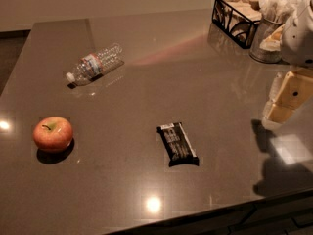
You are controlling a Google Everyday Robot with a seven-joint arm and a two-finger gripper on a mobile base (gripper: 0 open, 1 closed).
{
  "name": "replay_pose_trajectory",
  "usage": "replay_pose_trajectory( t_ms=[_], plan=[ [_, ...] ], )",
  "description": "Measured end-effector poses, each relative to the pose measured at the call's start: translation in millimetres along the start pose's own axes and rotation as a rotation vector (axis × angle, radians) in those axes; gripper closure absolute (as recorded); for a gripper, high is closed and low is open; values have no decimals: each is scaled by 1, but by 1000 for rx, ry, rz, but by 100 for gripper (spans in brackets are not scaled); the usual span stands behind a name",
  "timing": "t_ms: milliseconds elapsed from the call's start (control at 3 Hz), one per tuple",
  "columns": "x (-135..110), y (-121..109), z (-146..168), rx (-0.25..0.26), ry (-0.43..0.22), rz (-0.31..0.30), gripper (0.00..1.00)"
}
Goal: Move rxbar chocolate near apple
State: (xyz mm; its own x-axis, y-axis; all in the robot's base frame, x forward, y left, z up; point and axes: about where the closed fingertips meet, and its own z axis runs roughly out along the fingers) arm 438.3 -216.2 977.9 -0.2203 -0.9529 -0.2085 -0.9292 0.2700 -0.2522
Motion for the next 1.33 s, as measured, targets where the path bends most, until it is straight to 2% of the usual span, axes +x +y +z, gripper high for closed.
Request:
replay_pose_trajectory(
  t_ms=[333, 667, 1000, 1333],
  plan=[
    [0, 0, 0, 0, 0, 0, 0],
    [-13, -3, 0, -29, -36, -73, 0],
    [-47, 7, 12, -100, -109, -237, 0],
    [-80, 30, 24, -171, -182, -447, 0]
  ],
)
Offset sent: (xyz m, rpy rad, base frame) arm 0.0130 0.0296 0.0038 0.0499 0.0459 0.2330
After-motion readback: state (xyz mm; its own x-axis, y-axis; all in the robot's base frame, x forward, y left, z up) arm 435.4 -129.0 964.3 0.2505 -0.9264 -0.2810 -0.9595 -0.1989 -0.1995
